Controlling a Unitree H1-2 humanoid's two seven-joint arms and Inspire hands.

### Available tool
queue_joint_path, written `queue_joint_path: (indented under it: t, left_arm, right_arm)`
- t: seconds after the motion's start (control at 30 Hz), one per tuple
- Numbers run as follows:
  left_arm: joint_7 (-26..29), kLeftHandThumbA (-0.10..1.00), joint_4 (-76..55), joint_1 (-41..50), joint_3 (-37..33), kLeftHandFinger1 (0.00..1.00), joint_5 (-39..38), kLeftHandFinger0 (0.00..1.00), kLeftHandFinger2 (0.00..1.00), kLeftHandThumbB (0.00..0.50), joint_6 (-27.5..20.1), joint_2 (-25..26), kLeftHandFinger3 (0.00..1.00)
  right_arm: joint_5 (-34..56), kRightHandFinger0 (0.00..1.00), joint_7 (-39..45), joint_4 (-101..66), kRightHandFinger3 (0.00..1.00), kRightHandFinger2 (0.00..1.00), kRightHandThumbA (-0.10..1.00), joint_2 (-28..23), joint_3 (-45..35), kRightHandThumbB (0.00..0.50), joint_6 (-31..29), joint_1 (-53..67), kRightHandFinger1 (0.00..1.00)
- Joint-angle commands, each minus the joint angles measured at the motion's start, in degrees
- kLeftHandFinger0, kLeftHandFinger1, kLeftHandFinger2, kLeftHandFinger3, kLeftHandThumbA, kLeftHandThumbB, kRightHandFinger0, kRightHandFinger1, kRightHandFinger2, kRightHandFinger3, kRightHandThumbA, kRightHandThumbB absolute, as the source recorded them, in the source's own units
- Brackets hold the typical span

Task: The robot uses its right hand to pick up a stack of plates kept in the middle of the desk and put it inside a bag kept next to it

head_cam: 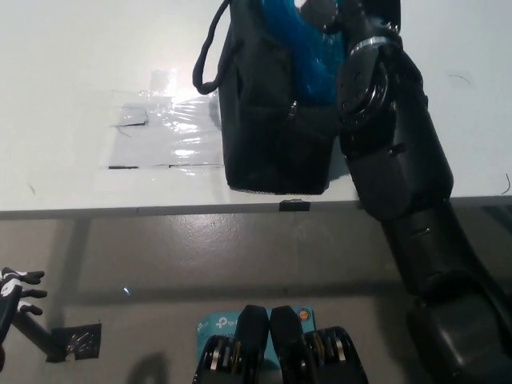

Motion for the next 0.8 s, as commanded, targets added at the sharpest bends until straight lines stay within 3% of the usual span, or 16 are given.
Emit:
queue_joint_path:
  t: [0.0,0.1,0.17,0.23,0.33,0.4,0.43,0.57,0.6,0.67,0.7,0.73,0.77]
  left_arm:
    - [0.88,0.60,-1.82,-0.21,0.21,0.45,0.24,0.38,0.56,0.000,-1.61,0.58,0.63]
    - [0.88,0.60,-1.67,-0.22,0.24,0.45,0.22,0.38,0.56,0.000,-1.72,0.56,0.63]
    - [0.88,0.60,-1.46,-0.23,0.28,0.45,0.18,0.38,0.56,0.000,-1.88,0.55,0.63]
    - [0.88,0.61,-1.53,0.01,-0.10,0.45,0.72,0.37,0.56,0.000,-2.08,0.57,0.64]
    - [0.88,0.61,-1.79,0.04,-0.33,0.45,0.99,0.37,0.57,0.000,-1.58,0.64,0.65]
    - [0.90,0.61,-1.79,0.05,-0.36,0.45,0.98,0.37,0.57,0.000,-1.58,0.65,0.65]
    - [0.97,0.61,-1.36,-0.04,-0.42,0.43,0.95,0.35,0.55,0.000,-2.05,0.56,0.64]
    - [0.88,0.61,-1.04,-0.06,-0.44,0.42,0.55,0.35,0.54,0.000,-2.63,0.39,0.63]
    - [0.85,0.61,-0.97,-0.07,-0.49,0.43,0.50,0.36,0.55,0.000,-2.50,0.34,0.63]
    - [0.79,0.61,-0.87,-0.08,-0.56,0.43,0.41,0.36,0.56,0.000,-2.30,0.27,0.64]
    - [1.03,0.63,-0.72,0.17,-1.08,0.43,1.45,0.35,0.57,0.000,-2.41,0.34,0.63]
    - [1.06,0.63,-0.56,0.12,-1.13,0.43,1.54,0.35,0.57,0.000,-2.48,0.41,0.63]
    - [1.07,0.63,-0.56,0.12,-1.14,0.43,1.54,0.35,0.58,0.000,-2.48,0.41,0.63]
  right_arm:
    - [-9.57,0.00,4.18,2.20,0.53,0.36,-0.10,0.81,-2.74,0.065,-0.69,-5.15,0.01]
    - [-11.01,0.00,5.30,4.30,0.52,0.36,-0.09,1.41,-3.95,0.043,-0.69,-6.14,0.03]
    - [-12.05,0.00,6.44,7.50,0.36,0.26,-0.09,1.91,-5.01,0.000,-0.69,-7.62,0.00]
    - [-11.96,0.00,6.35,10.21,0.33,0.25,-0.08,2.29,-6.19,0.000,-0.69,-9.13,0.00]
    - [-12.25,0.00,6.05,14.05,0.44,0.40,-0.07,3.35,-9.04,0.000,-0.69,-11.90,0.05]
    - [-12.76,0.00,6.05,14.36,0.44,0.41,-0.06,3.54,-9.59,0.000,-0.69,-12.10,0.06]
    - [-12.75,0.00,6.53,16.40,0.52,0.44,-0.01,4.04,-11.35,0.015,-0.69,-13.87,0.08]
    - [-11.74,0.00,5.33,20.44,0.51,0.47,0.03,5.18,-14.37,0.000,-0.69,-16.73,0.12]
    - [-11.60,0.01,4.89,21.04,0.69,0.53,0.00,5.26,-14.63,0.015,-0.69,-16.88,0.17]
    - [-11.29,0.00,4.23,21.90,0.69,0.47,-0.03,5.36,-14.89,0.002,-0.69,-17.08,0.15]
    - [-9.14,0.36,7.81,21.22,1.00,0.87,0.22,5.38,-13.91,0.159,-0.69,-16.62,0.54]
    - [-8.52,0.49,8.19,20.84,1.00,0.80,0.51,5.33,-13.44,0.167,-0.69,-16.40,0.54]
    - [-8.50,0.45,8.21,20.85,1.00,0.69,0.52,5.32,-13.42,0.178,-0.69,-16.40,0.46]
